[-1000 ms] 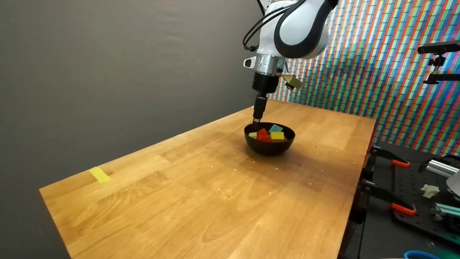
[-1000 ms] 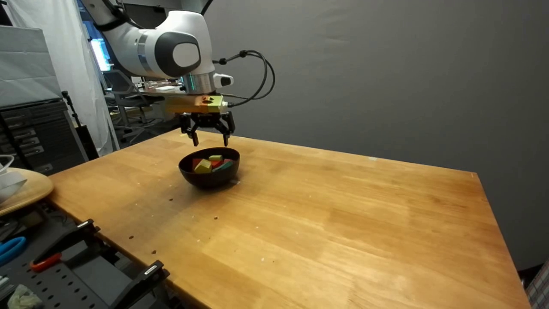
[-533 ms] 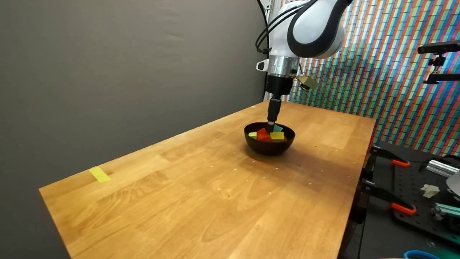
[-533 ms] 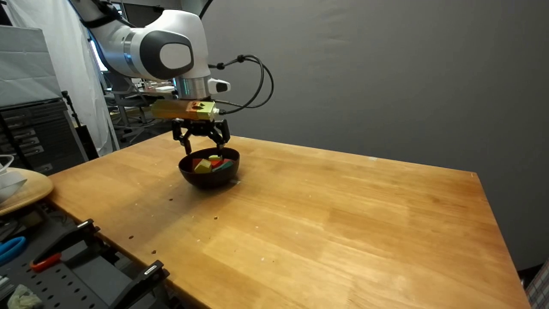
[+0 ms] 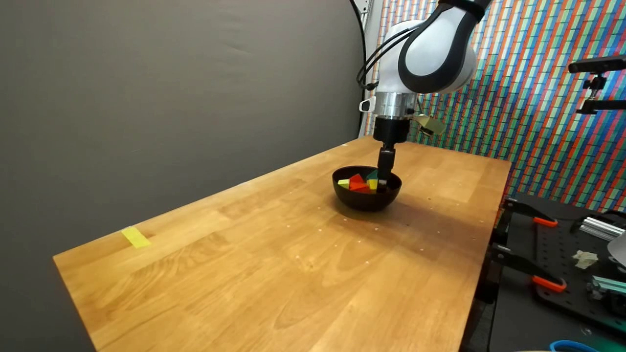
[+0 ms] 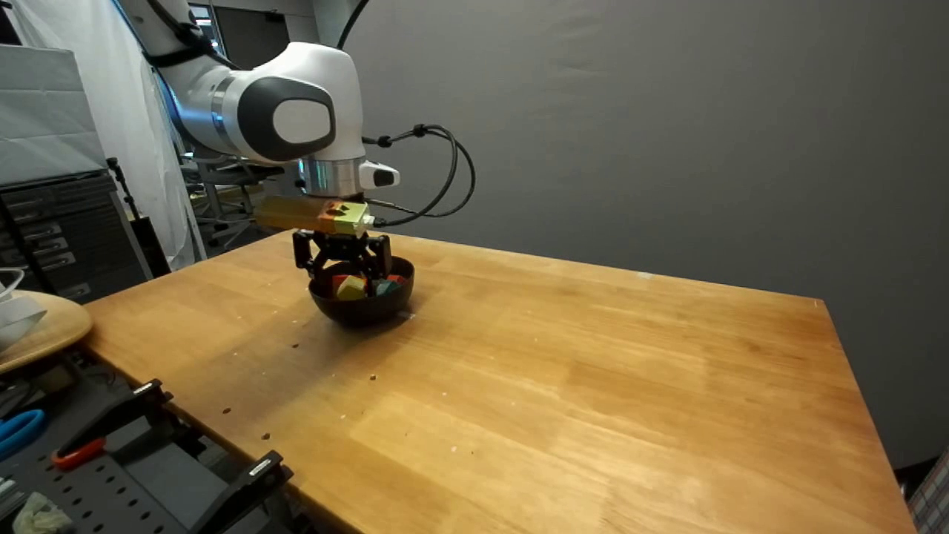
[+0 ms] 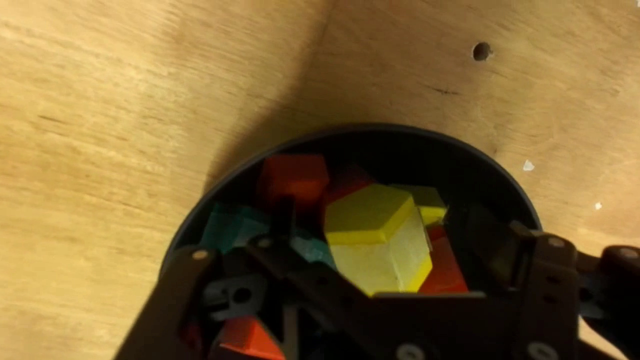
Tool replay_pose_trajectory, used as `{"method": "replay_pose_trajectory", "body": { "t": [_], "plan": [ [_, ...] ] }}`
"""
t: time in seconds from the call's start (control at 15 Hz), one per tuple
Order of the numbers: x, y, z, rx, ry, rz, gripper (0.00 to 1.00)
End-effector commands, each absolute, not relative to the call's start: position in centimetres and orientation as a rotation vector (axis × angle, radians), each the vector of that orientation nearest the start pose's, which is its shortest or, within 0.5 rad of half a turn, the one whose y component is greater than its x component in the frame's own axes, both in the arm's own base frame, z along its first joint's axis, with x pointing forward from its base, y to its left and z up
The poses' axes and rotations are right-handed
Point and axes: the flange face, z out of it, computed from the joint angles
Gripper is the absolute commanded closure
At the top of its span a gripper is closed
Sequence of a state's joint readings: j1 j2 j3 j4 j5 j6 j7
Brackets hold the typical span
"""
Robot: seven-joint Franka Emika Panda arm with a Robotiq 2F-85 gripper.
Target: Take the blocks out of the bowl and place them on the table
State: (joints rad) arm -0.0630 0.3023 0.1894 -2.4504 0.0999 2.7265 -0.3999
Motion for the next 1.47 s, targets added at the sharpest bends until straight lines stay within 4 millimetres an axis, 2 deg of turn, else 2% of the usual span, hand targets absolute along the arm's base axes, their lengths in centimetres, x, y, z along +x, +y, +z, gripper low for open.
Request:
{"method": "replay_pose_trajectory", "body": {
  "t": [0.0, 0.2, 0.33, 0.53, 0.73, 0.87, 1.0, 1.13, 1.27, 1.4],
  "plan": [
    [47.8, 5.7, 17.5, -2.978, -0.659, 0.014, 0.42],
    [47.6, 6.0, 17.4, -2.976, -0.672, 0.017, 0.67],
    [47.7, 6.3, 17.9, -2.978, -0.681, 0.006, 0.79],
    [47.9, 7.0, 19.5, -2.980, -0.712, -0.043, 0.79],
    [47.9, 8.7, 23.1, -2.976, -0.775, -0.150, 0.79],
    [47.5, 11.1, 26.3, -2.963, -0.872, -0.262, 0.79],
    [47.5, 14.7, 28.1, -2.908, -0.980, -0.316, 0.79],
    [47.3, 19.4, 27.8, -2.827, -1.105, -0.299, 0.79],
    [46.9, 23.8, 25.5, -2.747, -1.183, -0.202, 0.79],
    [46.6, 26.3, 22.0, -2.709, -1.219, -0.077, 0.79]
  ]
}}
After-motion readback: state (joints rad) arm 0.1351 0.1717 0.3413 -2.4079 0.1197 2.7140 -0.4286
